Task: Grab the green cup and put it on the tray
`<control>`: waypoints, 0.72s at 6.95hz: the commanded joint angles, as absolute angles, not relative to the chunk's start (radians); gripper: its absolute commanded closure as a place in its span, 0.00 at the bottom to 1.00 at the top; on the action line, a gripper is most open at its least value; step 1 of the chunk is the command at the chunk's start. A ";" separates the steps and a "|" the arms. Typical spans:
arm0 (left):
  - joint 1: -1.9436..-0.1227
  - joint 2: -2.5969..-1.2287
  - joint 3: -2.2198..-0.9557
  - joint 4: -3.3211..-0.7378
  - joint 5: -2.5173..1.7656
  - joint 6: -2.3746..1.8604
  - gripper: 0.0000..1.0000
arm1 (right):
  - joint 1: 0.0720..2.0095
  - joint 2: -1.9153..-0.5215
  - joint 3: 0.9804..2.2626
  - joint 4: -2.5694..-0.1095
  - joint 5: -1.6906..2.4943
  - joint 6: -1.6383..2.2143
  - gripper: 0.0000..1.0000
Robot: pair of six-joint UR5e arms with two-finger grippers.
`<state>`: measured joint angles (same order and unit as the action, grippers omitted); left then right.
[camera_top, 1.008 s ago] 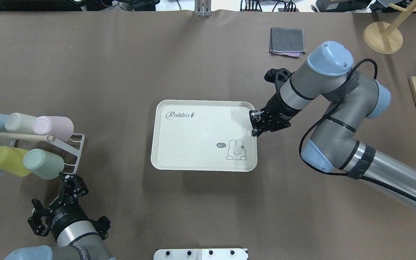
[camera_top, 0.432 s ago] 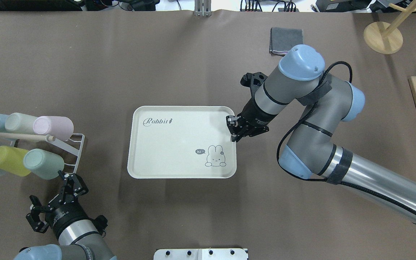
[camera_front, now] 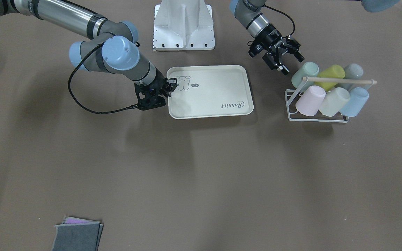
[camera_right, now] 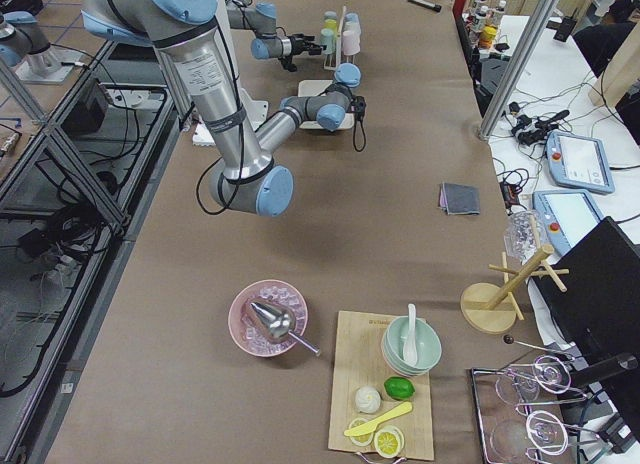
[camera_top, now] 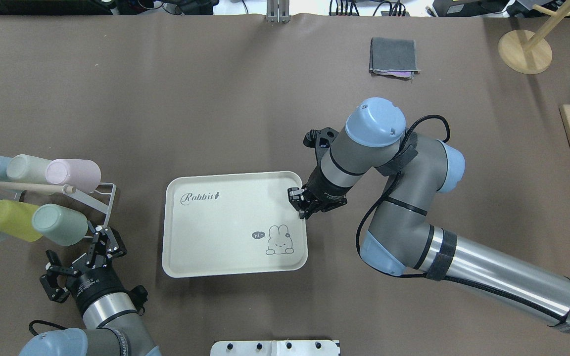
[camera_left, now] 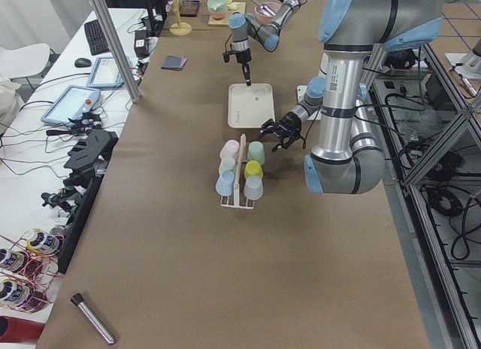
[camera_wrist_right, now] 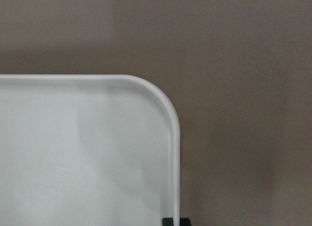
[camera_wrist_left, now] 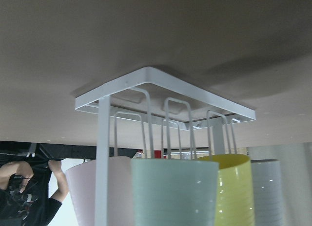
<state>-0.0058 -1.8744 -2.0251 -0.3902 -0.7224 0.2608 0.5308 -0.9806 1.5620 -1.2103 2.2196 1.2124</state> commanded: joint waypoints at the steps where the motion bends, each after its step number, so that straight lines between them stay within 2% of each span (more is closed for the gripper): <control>1: -0.012 -1.855 -2.016 -0.397 -0.693 0.255 0.05 | 0.515 -1.008 1.557 -1.209 2.201 1.226 1.00; 5: -0.015 -1.779 -1.981 -0.497 -0.693 0.250 0.05 | 0.520 -1.017 1.565 -1.206 2.215 1.359 1.00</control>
<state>-0.0149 -1.7900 -2.0009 -0.4730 -0.6945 0.2504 0.5171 -1.0159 1.5630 -1.2058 2.2116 1.3245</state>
